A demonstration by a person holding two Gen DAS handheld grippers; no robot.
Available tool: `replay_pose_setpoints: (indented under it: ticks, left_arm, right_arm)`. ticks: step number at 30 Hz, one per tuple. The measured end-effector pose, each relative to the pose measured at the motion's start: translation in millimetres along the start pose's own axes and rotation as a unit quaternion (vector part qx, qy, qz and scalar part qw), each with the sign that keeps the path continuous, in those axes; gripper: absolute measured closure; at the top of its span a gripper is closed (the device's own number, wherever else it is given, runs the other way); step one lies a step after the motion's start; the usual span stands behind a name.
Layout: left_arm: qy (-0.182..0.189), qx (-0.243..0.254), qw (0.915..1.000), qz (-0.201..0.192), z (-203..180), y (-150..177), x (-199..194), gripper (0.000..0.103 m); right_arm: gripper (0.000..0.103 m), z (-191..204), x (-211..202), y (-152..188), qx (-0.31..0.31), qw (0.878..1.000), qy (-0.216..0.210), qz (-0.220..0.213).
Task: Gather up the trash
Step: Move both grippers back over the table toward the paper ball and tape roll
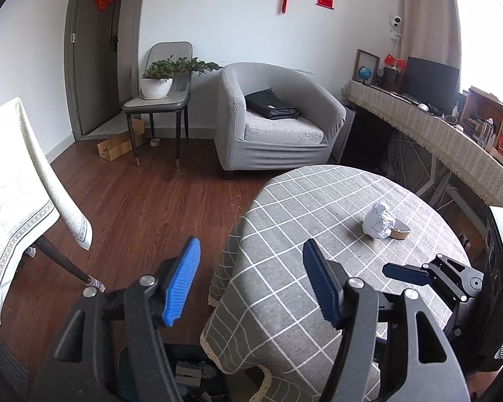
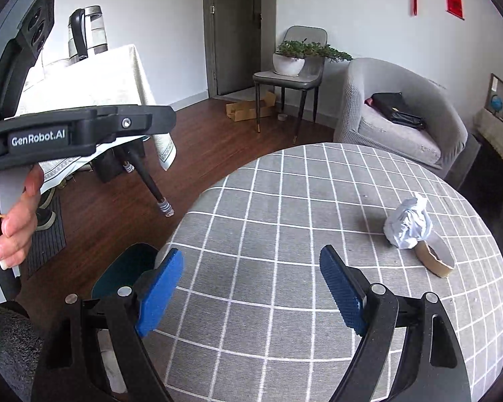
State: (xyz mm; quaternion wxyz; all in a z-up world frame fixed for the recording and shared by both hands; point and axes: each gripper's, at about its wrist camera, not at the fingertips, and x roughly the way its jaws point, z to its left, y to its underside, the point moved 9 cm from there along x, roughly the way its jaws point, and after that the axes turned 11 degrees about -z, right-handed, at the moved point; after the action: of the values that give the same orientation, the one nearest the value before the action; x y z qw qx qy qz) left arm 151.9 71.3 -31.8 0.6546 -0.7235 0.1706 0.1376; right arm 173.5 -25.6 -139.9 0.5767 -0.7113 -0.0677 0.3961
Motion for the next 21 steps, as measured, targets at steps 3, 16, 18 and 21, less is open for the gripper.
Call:
replay_pose_setpoints:
  ticks: [3, 16, 18, 21]
  left_arm:
    - [0.012, 0.008, 0.9999, 0.004, -18, 2, 8, 0.033]
    - [0.056, -0.006, 0.9982, 0.023, -79, 10, 46, 0.03]
    - [0.072, -0.019, 0.9967, 0.032, -90, 13, 56, 0.03]
    - [0.088, -0.026, 0.9949, 0.041, -107, 16, 69, 0.03]
  right_arm:
    - [0.019, -22, -6, 4, 0.016, 1.0, 0.016, -0.002]
    - [0.019, -108, -30, 14, 0.076, 0.996, 0.054, -0.012]
    - [0.019, -118, -33, 15, 0.079, 0.995, 0.056, -0.014]
    - [0.019, -134, -38, 15, 0.081, 0.995, 0.062, -0.018]
